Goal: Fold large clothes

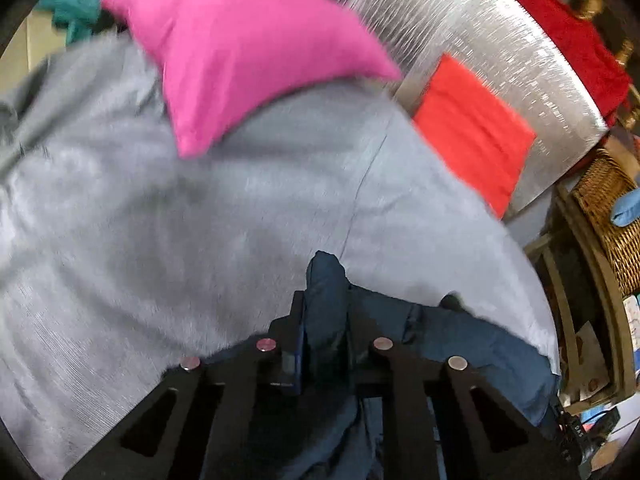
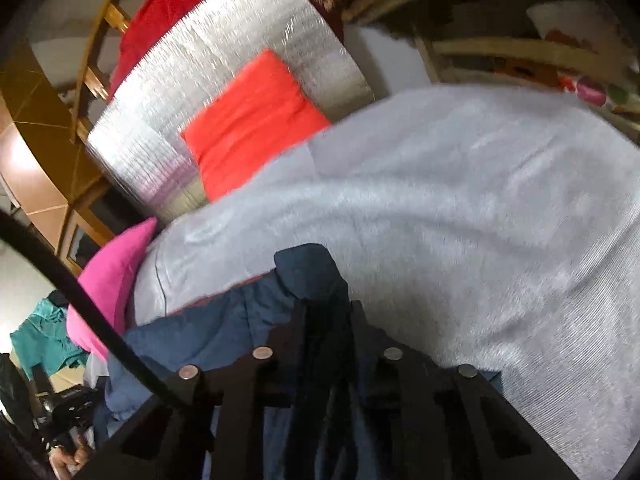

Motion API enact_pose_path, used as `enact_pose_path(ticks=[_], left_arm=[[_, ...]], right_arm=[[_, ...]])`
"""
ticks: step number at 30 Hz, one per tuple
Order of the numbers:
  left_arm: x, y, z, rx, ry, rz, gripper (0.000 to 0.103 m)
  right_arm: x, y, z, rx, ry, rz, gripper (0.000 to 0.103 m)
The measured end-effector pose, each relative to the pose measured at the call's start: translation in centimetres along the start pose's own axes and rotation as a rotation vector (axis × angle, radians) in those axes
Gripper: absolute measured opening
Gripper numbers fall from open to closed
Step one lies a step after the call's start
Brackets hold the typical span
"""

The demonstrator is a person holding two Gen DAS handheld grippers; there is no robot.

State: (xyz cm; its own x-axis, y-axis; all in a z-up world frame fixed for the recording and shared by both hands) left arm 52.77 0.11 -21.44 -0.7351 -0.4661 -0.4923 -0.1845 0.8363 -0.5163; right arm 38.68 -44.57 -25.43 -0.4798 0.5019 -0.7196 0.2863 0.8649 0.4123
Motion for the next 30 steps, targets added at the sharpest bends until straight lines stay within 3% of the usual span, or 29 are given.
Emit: enact_pose_path(ticks=[2,4,7,8,10,12,13,16,21,25,30], left_arm=[[-0.2,-1.0,-1.2,-0.006,-0.062,0.045,0.016],[0.0,-1.0,-0.7,-0.045,-0.065,0.063,0.016],[0.7,0.6,2.6,-0.117,0.053,0.027,0.018],[1.0,1.2,3.4,-0.121,0.092,0.000,0.020],[0.9,1.6,3.5,-0.117,0.096,-0.022,0.023],[0.5,1.5,2.5,-0.133,0.078,-0.021,0.031],[0.4,1.6,2.1,-0.146,0.073,-0.026,0.040],[-0.1,2.6,0.4,-0.144,0.072,-0.060,0.058],[-0.4,4.0,-2.7,-0.161,0.069,-0.089,0.064],[0.5,4.3,-4.3,-0.214,0.099,-0.061,0.065],[1.3,6.1,-7.1,-0.240,0.108,-0.099,0.065]], right_arm=[[-0.5,0.4,-0.2,0.009,-0.021,-0.017,0.021],[-0.9,0.4,0.4,0.045,-0.002,-0.023,0.021],[-0.5,-1.0,3.4,0.044,0.142,0.039,0.021],[-0.4,-1.4,3.9,0.037,0.164,0.055,0.022],[-0.4,-1.5,3.9,0.036,0.163,0.059,0.023],[-0.3,-1.7,3.7,0.035,0.165,0.071,0.039],[-0.2,-2.3,3.5,0.040,0.175,0.103,0.059],[0.1,-4.5,1.8,-0.023,0.131,0.223,0.068],[0.5,-7.0,-2.3,-0.079,0.072,0.293,0.068],[1.1,-6.7,-5.3,-0.112,0.085,0.237,0.068],[2.7,-5.3,-8.4,-0.108,0.122,0.152,0.068]])
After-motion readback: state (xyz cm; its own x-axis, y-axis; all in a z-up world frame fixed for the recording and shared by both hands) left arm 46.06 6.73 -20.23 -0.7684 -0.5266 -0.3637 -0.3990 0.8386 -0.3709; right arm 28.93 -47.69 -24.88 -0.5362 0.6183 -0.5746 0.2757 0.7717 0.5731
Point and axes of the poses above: each gripper's, at about its wrist camera, not at the fingertips, and z roughly the way its jaws point, y to its left, x to its underside, the point moved 2 cm from there along z, roughly the way its jaws point, and after that the axes turned 11 degrees about -z, right-handed, at the moved point
